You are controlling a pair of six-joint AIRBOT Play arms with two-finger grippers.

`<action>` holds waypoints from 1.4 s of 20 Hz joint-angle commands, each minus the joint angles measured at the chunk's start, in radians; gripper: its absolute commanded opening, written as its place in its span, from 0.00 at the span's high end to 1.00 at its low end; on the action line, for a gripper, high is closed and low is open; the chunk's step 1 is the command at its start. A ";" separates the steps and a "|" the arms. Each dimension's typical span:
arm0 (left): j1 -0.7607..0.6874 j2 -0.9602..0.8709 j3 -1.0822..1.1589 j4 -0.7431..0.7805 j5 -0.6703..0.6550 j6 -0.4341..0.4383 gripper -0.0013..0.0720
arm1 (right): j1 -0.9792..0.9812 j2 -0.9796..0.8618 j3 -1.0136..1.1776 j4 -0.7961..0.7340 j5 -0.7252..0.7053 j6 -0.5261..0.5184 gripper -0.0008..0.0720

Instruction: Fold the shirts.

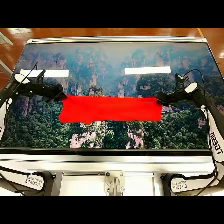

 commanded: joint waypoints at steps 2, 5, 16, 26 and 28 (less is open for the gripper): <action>0.006 -0.051 0.102 -0.073 0.007 0.025 0.93 | 0.004 -0.020 0.008 -0.005 -0.088 0.016 0.90; 0.003 -0.077 0.103 -0.071 -0.010 0.012 0.93 | 0.014 -0.049 0.008 0.003 -0.065 0.032 0.90; 0.069 -0.135 0.105 -0.075 -0.241 -0.007 0.39 | -0.127 -0.022 0.010 0.012 0.154 0.003 0.07; -0.038 -0.074 0.105 -0.087 -0.235 0.032 0.39 | -0.045 -0.203 0.010 0.358 0.154 -0.037 0.64; -0.078 -0.075 0.105 -0.114 -0.196 0.032 0.39 | -0.050 -0.171 0.011 0.396 0.159 -0.042 0.89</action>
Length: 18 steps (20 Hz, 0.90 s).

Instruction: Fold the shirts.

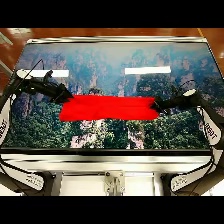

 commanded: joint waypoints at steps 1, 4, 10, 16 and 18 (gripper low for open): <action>-0.071 0.005 0.001 -0.047 0.066 0.005 0.39 | 0.005 0.043 0.000 0.089 0.004 -0.032 0.89; -0.190 -0.005 -0.001 -0.134 0.158 0.005 0.78 | -0.023 0.205 0.000 0.098 0.026 -0.044 0.90; -0.555 -0.078 0.000 -0.291 0.473 0.005 0.92 | -0.035 0.570 0.000 0.076 0.262 0.076 0.89; -0.789 -0.193 0.040 -0.543 0.649 0.047 0.92 | -0.035 0.821 0.000 0.066 0.323 0.219 0.90; -0.819 -0.219 0.079 -0.621 0.649 0.126 0.93 | -0.035 0.855 0.000 0.050 0.319 0.239 0.89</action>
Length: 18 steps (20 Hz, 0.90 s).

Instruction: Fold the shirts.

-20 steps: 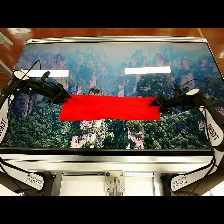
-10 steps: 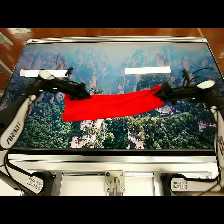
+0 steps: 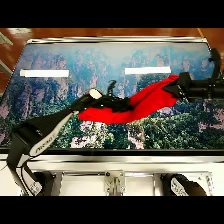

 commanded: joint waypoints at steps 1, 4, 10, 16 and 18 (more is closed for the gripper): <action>-0.067 -0.038 0.042 -0.135 0.057 0.090 0.93 | 0.000 0.083 0.001 -0.034 0.024 0.068 0.89; 0.037 0.011 0.042 -0.028 0.000 0.082 0.93 | 0.003 0.066 0.000 -0.049 -0.014 0.068 0.90; 0.447 0.318 0.042 0.338 -0.171 -0.018 0.93 | 0.238 -0.102 0.000 -0.030 -0.318 0.045 0.90; 0.816 0.696 0.042 0.349 -0.273 -0.027 0.93 | 0.673 -0.504 0.001 0.109 -0.739 0.022 0.89; 0.877 0.779 0.042 0.357 -0.351 -0.026 0.93 | 0.746 -0.631 0.001 0.221 -0.814 0.018 0.61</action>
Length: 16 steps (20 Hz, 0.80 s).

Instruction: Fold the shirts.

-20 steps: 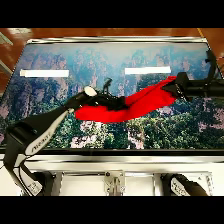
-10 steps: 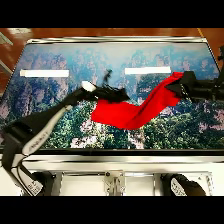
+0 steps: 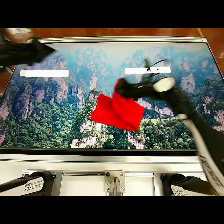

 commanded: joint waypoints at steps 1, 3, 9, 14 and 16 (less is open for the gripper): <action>0.137 0.170 0.001 0.047 -0.137 -0.004 0.93 | 0.150 -0.217 0.001 0.165 -0.172 -0.015 0.27; 0.143 0.212 0.001 0.115 -0.196 -0.004 0.93 | 0.125 -0.248 0.000 0.147 -0.068 -0.055 0.19; 0.142 0.225 -0.004 0.166 -0.245 -0.004 0.93 | -0.216 -0.079 0.000 -0.291 0.319 -0.013 0.08; 0.142 0.225 -0.024 0.165 -0.246 -0.004 0.93 | -0.446 -0.037 -0.102 -0.489 0.519 0.042 0.06; 0.142 0.225 -0.032 0.165 -0.246 -0.008 0.93 | -0.427 -0.039 -0.217 -0.375 0.380 0.004 0.06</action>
